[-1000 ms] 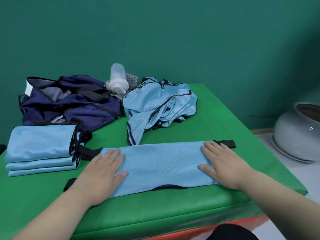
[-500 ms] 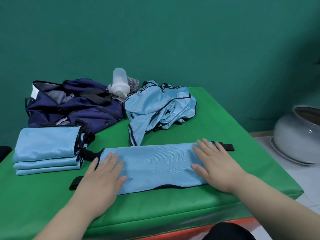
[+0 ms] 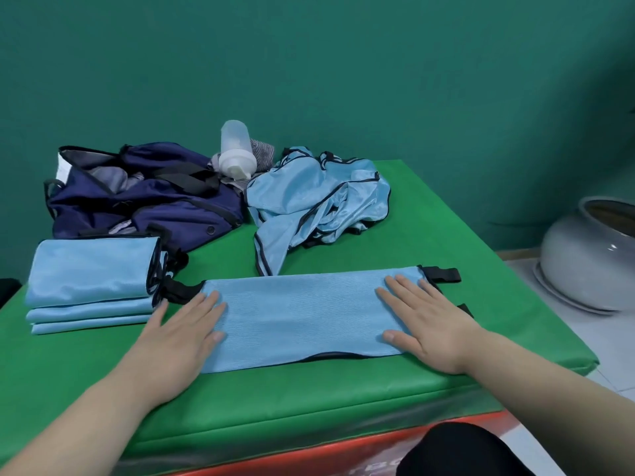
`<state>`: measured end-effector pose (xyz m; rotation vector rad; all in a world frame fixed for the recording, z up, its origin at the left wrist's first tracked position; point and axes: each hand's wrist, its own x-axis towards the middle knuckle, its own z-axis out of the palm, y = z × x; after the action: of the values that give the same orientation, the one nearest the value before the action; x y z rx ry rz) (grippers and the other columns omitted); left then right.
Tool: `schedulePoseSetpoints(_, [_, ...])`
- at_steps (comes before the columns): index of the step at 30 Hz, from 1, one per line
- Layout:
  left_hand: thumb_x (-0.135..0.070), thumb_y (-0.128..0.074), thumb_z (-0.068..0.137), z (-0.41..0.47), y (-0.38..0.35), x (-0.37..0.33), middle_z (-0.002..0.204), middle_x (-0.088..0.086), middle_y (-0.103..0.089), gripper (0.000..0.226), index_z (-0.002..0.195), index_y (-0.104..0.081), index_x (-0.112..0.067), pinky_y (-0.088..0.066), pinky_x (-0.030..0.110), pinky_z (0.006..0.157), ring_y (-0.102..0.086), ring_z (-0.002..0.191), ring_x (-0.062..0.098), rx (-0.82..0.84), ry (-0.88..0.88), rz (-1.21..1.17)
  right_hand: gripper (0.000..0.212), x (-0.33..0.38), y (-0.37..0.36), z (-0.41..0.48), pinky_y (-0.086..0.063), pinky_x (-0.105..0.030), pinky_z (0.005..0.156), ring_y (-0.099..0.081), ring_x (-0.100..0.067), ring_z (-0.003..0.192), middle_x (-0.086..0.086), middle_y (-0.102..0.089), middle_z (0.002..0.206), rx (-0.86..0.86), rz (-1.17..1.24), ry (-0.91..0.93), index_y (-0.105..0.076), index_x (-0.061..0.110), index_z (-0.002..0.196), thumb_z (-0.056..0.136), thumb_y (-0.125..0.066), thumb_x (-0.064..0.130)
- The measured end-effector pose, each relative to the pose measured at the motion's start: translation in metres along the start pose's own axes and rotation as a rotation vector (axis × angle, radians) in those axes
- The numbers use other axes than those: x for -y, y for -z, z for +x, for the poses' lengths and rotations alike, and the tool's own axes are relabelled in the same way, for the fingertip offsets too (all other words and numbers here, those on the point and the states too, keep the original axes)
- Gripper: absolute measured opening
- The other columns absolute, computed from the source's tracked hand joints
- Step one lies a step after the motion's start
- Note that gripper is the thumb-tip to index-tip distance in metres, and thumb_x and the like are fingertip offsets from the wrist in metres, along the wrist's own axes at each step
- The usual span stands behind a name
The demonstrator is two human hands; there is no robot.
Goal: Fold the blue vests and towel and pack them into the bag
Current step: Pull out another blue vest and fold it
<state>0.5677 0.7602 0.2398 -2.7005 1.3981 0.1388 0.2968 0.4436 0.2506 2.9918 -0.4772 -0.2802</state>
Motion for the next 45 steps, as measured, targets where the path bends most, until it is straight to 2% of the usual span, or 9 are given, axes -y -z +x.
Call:
schedulePoseSetpoints(8, [-0.049, -0.026, 0.093, -0.046, 0.004, -0.021, 0.145, 0.007, -0.053, 0.060, 0.129, -0.065, -0.020, -0.047, 0.051, 0.103, -0.050, 0.134, 0.028, -0.213, 0.095, -0.090, 0.100, 0.011, 0.024, 0.002, 0.013, -0.048, 0.122, 0.029, -0.020, 0.149, -0.003, 0.022, 0.164, 0.050, -0.009, -0.015, 0.013, 0.031, 0.157, 0.075, 0.017, 0.086])
schedulePoseSetpoints(15, [-0.062, -0.027, 0.086, -0.088, 0.009, -0.041, 0.097, -0.008, -0.047, 0.061, 0.131, -0.058, -0.037, -0.050, 0.037, 0.071, -0.050, 0.090, 0.018, -0.322, 0.327, -0.281, 0.063, 0.109, 0.074, 0.072, -0.014, -0.037, 0.123, -0.011, -0.022, 0.152, -0.005, -0.015, 0.165, -0.036, 0.180, 0.234, -0.023, 0.036, 0.156, 0.098, -0.032, 0.058])
schedulePoseSetpoints(23, [-0.059, -0.032, 0.098, -0.080, 0.008, -0.052, 0.096, -0.004, -0.037, 0.050, 0.146, -0.032, -0.044, -0.041, 0.034, 0.073, -0.045, 0.095, 0.019, -0.227, 0.371, -0.165, 0.048, 0.176, 0.087, 0.150, -0.025, -0.038, 0.119, -0.029, -0.025, 0.145, -0.003, -0.032, 0.159, 0.064, 0.296, 0.384, -0.045, 0.036, 0.146, 0.101, -0.045, 0.020])
schedulePoseSetpoints(26, [-0.049, -0.073, 0.081, -0.072, 0.009, -0.048, 0.077, 0.000, -0.042, 0.030, 0.106, -0.068, -0.033, -0.031, 0.033, 0.053, -0.050, 0.070, 0.024, -0.305, 0.335, -0.168, 0.051, 0.183, 0.084, 0.162, -0.033, -0.042, 0.114, -0.040, -0.022, 0.136, 0.003, -0.047, 0.148, 0.077, 0.253, 0.393, -0.050, 0.039, 0.142, 0.097, -0.047, 0.016])
schedulePoseSetpoints(29, [-0.037, -0.090, 0.060, -0.062, -0.005, -0.041, 0.060, 0.001, -0.042, 0.025, 0.069, -0.071, -0.024, -0.023, 0.028, 0.044, -0.044, 0.051, 0.024, -0.349, 0.328, -0.177, 0.049, 0.187, 0.083, 0.170, -0.036, -0.042, 0.108, -0.046, -0.019, 0.126, 0.005, -0.056, 0.135, 0.024, 0.223, 0.366, -0.056, 0.041, 0.135, 0.093, -0.049, 0.018])
schedulePoseSetpoints(35, [-0.028, -0.092, 0.046, -0.056, -0.003, -0.041, 0.056, -0.005, -0.044, 0.028, 0.058, -0.067, -0.027, -0.021, 0.026, 0.040, -0.046, 0.047, 0.018, -0.297, 0.363, -0.262, 0.032, 0.203, 0.092, 0.180, -0.033, -0.038, 0.100, -0.051, -0.017, 0.095, 0.008, -0.059, 0.095, -0.012, 0.192, 0.339, -0.063, 0.034, 0.115, 0.090, -0.052, 0.016])
schedulePoseSetpoints(38, [-0.025, -0.081, 0.064, -0.053, -0.003, -0.044, 0.062, -0.006, -0.040, 0.022, 0.062, -0.060, -0.021, -0.023, 0.030, 0.044, -0.044, 0.054, 0.020, -0.316, 0.392, -0.257, 0.027, 0.205, 0.098, 0.180, -0.038, -0.033, 0.091, -0.056, -0.019, 0.089, 0.003, -0.062, 0.095, 0.037, 0.261, 0.313, -0.063, 0.032, 0.107, 0.088, -0.056, 0.015])
schedulePoseSetpoints(42, [-0.020, -0.058, 0.087, -0.058, 0.006, -0.043, 0.085, -0.002, -0.045, 0.007, 0.088, -0.065, -0.020, -0.042, 0.040, 0.056, -0.053, 0.067, 0.026, -0.395, 0.426, -0.433, 0.024, 0.198, 0.110, 0.173, -0.058, -0.035, 0.069, -0.068, -0.020, 0.074, -0.003, -0.069, 0.097, 0.064, 0.505, 0.232, -0.066, 0.035, 0.088, 0.083, -0.058, 0.013])
schedulePoseSetpoints(45, [-0.021, -0.053, 0.093, -0.064, 0.019, -0.035, 0.104, -0.009, -0.049, 0.022, 0.108, -0.067, -0.027, -0.048, 0.035, 0.075, -0.060, 0.083, 0.018, -0.455, 0.390, -0.615, 0.027, 0.186, 0.125, 0.162, -0.051, -0.027, 0.056, -0.059, -0.012, 0.056, -0.005, -0.072, 0.089, 0.006, 0.678, 0.165, -0.070, 0.036, 0.080, 0.082, -0.059, 0.011])
